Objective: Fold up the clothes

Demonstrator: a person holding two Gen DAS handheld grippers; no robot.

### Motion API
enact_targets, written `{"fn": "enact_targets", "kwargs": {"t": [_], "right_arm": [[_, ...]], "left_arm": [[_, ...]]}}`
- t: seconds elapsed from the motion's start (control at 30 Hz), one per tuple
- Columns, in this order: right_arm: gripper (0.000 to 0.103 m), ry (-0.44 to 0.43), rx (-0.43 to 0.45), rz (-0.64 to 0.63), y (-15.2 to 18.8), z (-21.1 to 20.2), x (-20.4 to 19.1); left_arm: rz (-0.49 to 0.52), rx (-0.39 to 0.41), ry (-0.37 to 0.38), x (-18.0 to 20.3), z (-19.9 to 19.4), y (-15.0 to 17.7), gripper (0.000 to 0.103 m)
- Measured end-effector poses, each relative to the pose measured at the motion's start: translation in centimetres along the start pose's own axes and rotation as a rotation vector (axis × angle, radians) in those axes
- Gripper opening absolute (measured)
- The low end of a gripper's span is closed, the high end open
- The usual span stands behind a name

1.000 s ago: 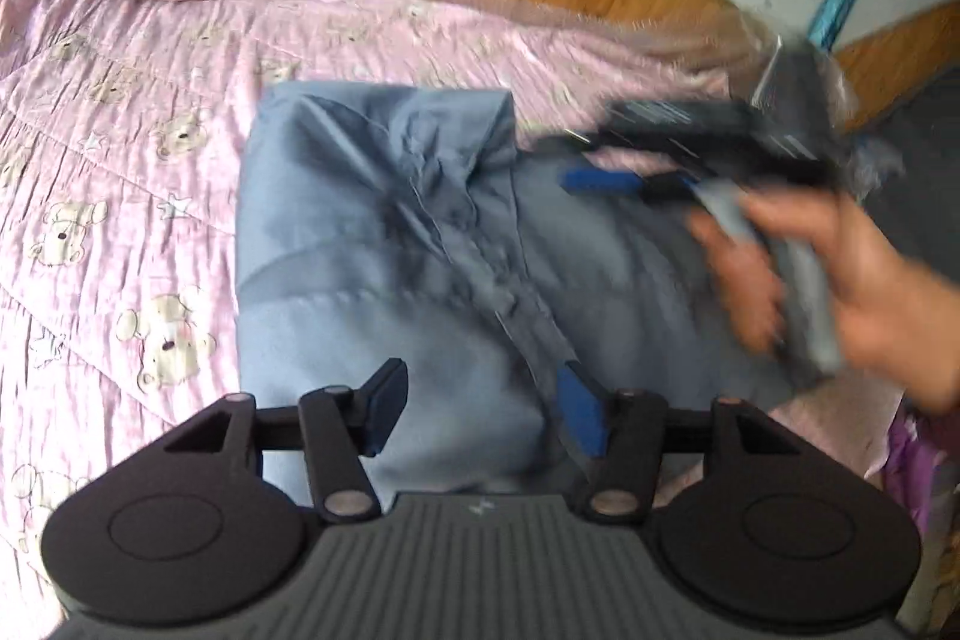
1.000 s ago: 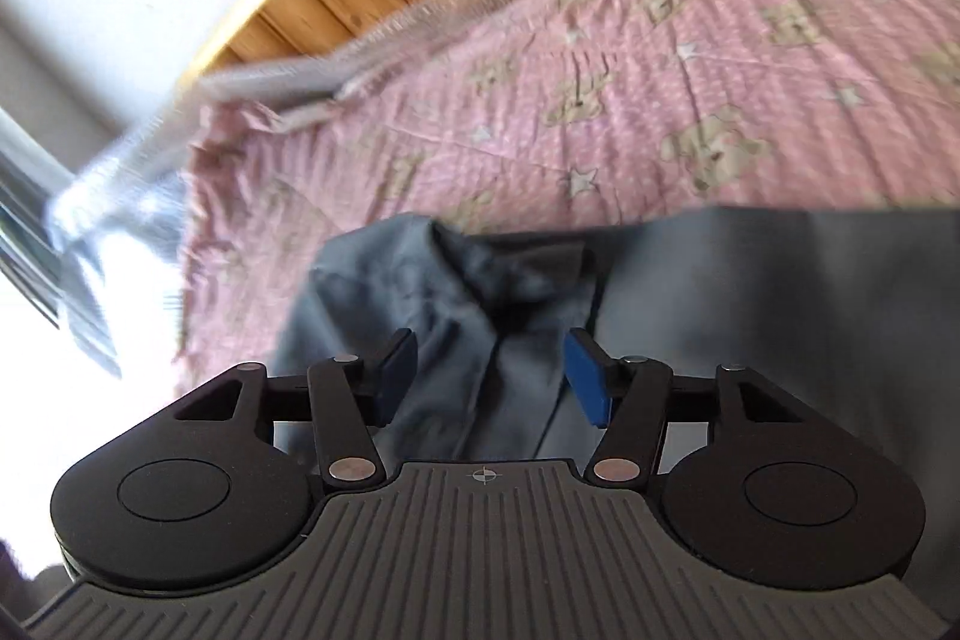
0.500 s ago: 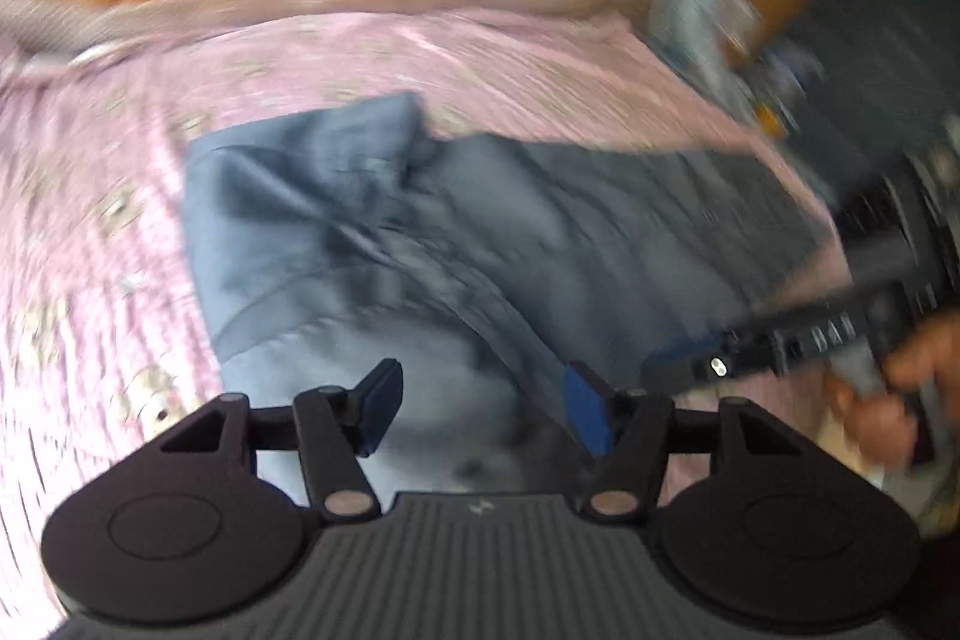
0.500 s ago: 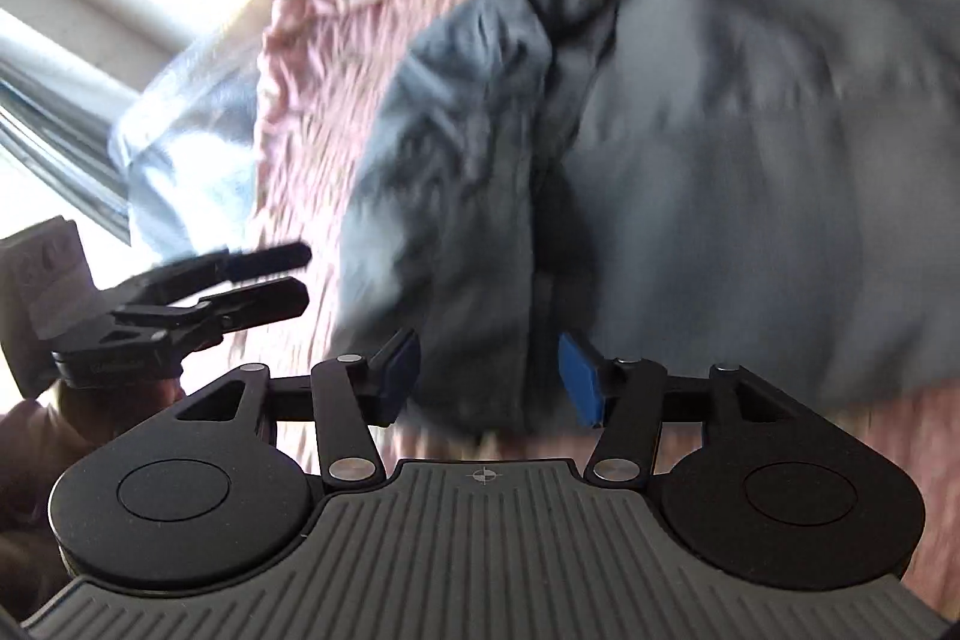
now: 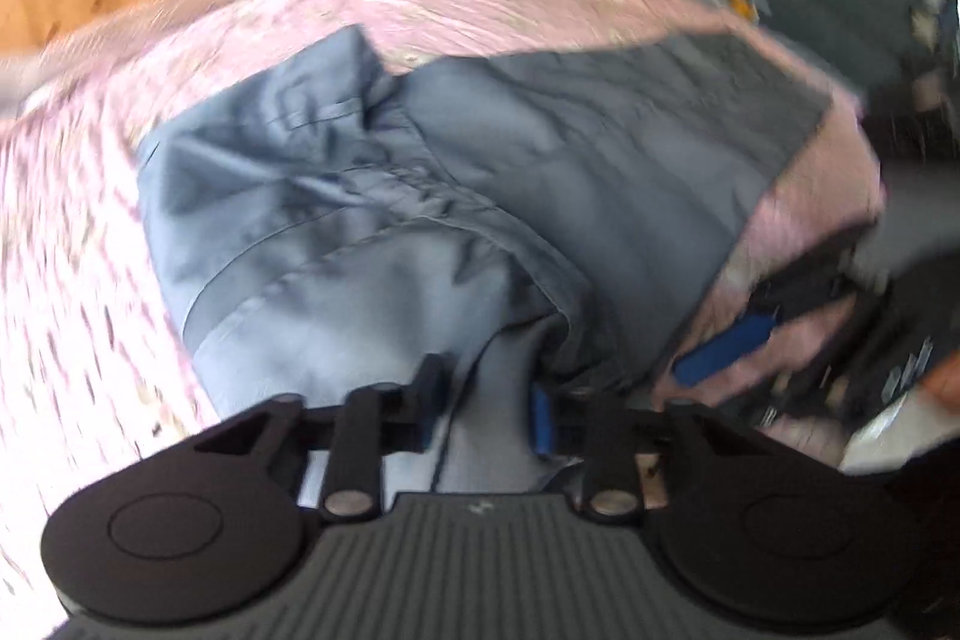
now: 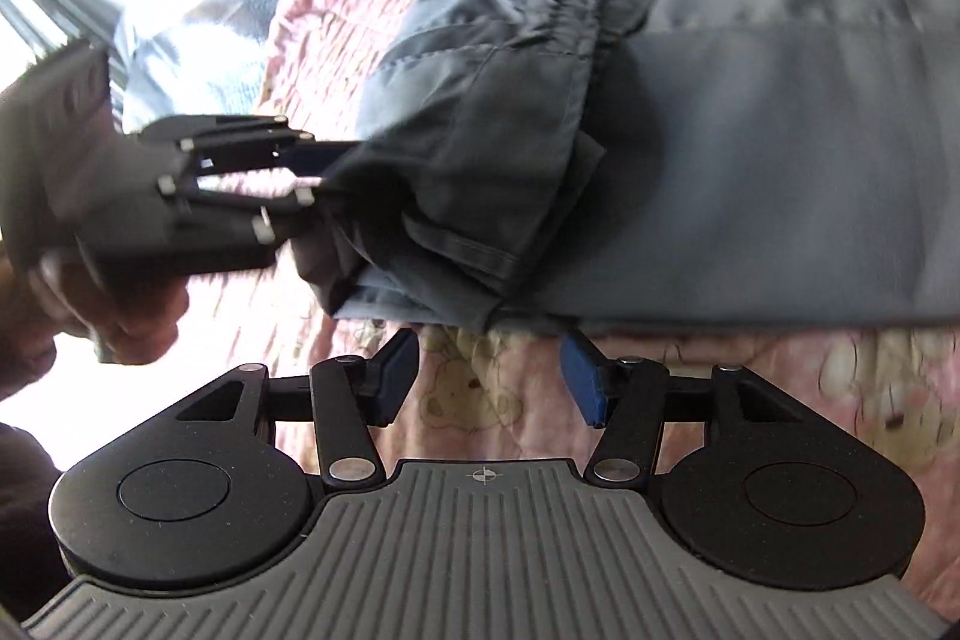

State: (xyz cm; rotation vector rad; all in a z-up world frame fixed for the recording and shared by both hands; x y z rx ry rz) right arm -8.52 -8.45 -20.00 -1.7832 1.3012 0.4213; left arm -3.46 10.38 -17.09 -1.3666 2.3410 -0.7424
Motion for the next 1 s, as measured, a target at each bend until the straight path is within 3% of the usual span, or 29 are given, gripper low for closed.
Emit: {"fn": "enact_targets", "kwargs": {"t": [0.07,0.1,0.13,0.17,0.23,0.33,0.47,0.6,0.7,0.77,0.83,0.9,0.93,0.97,1.0], "right_arm": [[0.055,-0.009,-0.002,-0.037,-0.2,0.1,-0.4],[0.042,-0.007,0.000,-0.055,-0.3,0.3,-0.6],[0.014,0.009,0.009,-0.074,-0.7,0.6,-0.8],[0.006,0.029,0.023,-0.089,-1.1,0.7,-0.9],[0.000,0.082,0.072,-0.091,-2.1,0.4,-0.4],[0.000,0.154,0.143,-0.037,-3.8,-0.3,1.2],[0.000,0.179,0.103,-0.001,-4.7,0.2,3.4],[0.018,0.220,0.172,0.059,-7.1,-0.9,4.9],[0.057,0.243,0.257,0.080,-11.2,-1.5,5.8],[0.065,0.265,0.282,0.040,-14.5,-0.7,6.1],[0.081,0.276,0.287,-0.041,-17.9,0.9,6.0],[0.084,0.256,0.267,-0.092,-20.7,2.6,6.3],[0.082,0.238,0.250,-0.107,-21.9,3.4,6.5],[0.073,0.220,0.233,-0.123,-23.1,4.2,6.8],[0.026,0.191,0.200,-0.115,-24.1,5.1,7.2]], "left_arm": [[-0.097,0.000,0.035,-1.1,-0.3,-0.3,0.016],[-0.137,0.003,0.049,-1.5,-0.5,-0.4,0.016],[-0.170,0.009,0.060,-2.0,-0.7,-0.5,0.016],[-0.201,0.014,0.072,-2.4,-0.9,-0.5,0.016],[-0.221,0.016,0.087,-2.8,-1.1,-0.5,0.015],[-0.155,-0.006,0.091,-2.3,-1.0,-0.2,0.015],[-0.090,-0.030,0.050,-0.8,0.6,0.1,0.017],[-0.073,-0.025,0.024,-0.1,1.1,0.1,0.019],[-0.087,-0.021,0.021,-0.1,1.0,0.4,0.020],[-0.092,-0.017,0.016,0.0,1.0,0.6,0.020],[-0.098,-0.013,0.012,0.1,0.9,0.9,0.021],[-0.103,-0.009,0.007,0.2,0.9,1.1,0.022],[-0.106,-0.007,0.005,0.3,0.9,1.2,0.022],[-0.109,-0.004,0.003,0.3,0.8,1.3,0.022],[-0.112,-0.002,0.000,0.4,0.8,1.4,0.022]]}}
Point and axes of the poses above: each gripper's, at about its wrist camera, not at the fingertips, and z roughly the way its jaws point, x to its right, y to its underside, the point moved 1 cm from there along z, roughly the way its jaws point, and after that the axes turned 12 degrees about -y, right-handed, at the moved point
